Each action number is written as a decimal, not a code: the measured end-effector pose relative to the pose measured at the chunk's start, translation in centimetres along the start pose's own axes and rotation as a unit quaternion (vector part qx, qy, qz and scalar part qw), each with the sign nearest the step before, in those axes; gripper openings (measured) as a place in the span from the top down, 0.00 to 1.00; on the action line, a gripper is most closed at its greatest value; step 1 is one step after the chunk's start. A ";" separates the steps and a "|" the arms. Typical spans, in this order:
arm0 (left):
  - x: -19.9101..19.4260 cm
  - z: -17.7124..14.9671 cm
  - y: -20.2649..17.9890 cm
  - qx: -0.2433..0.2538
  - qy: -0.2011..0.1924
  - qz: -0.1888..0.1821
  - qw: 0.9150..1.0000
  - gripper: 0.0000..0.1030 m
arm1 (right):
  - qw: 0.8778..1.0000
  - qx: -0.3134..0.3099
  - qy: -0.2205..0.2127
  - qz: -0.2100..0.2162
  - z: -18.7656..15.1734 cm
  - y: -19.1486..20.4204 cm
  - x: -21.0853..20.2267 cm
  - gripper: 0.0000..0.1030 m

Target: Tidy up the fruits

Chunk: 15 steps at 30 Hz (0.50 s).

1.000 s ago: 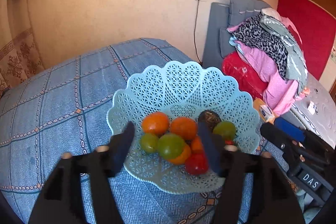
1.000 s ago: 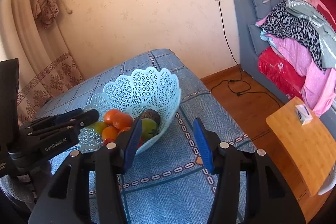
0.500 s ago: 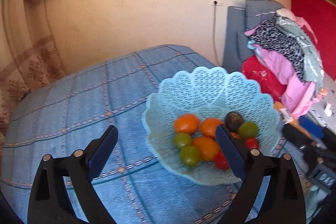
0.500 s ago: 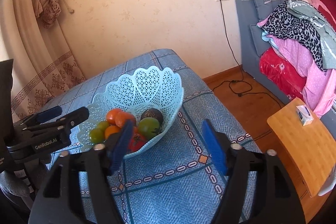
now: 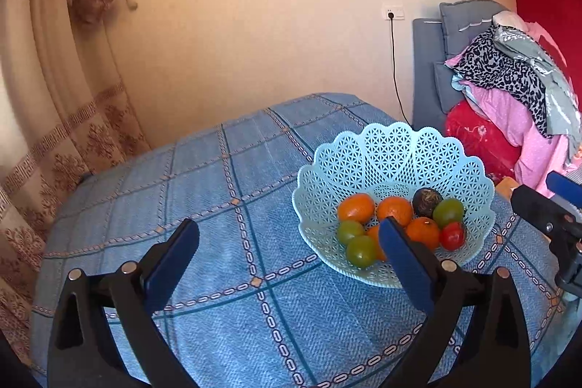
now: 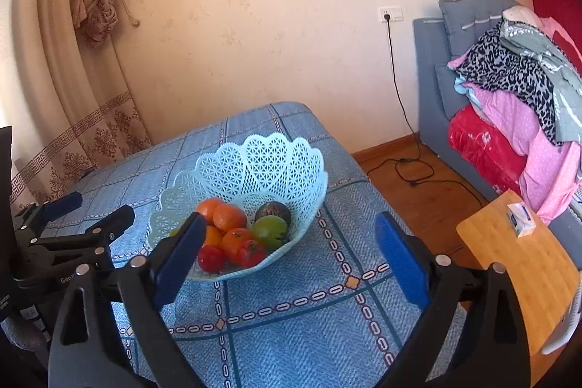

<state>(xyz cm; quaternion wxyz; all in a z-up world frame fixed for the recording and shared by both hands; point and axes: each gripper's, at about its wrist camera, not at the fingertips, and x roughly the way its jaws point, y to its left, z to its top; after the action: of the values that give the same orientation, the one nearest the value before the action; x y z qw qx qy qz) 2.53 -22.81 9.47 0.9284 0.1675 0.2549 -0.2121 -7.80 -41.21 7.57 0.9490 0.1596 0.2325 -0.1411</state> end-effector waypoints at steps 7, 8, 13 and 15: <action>-1.8 0.1 -0.4 0.011 -0.021 0.015 1.000 0.05 | 1.000 -0.008 -0.002 -0.001 0.1 0.5 -0.6 0.07; -2.0 0.1 -0.4 0.010 -0.022 0.016 1.000 0.05 | 1.000 -0.009 -0.003 -0.001 0.1 0.5 -0.7 0.07; -3.0 0.1 -0.2 0.003 -0.030 0.019 0.999 0.05 | 1.000 -0.020 -0.011 -0.009 0.3 1.0 -1.2 0.06; -3.3 0.1 -0.2 0.003 -0.034 0.022 0.999 0.05 | 1.000 -0.021 -0.013 -0.010 0.3 1.1 -1.4 0.06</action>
<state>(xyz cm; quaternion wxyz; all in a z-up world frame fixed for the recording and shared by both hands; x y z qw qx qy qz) -0.10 -21.98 11.36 0.9405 0.1683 0.2188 -0.1982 -8.53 -40.10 8.80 0.9536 0.1358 0.2248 -0.1476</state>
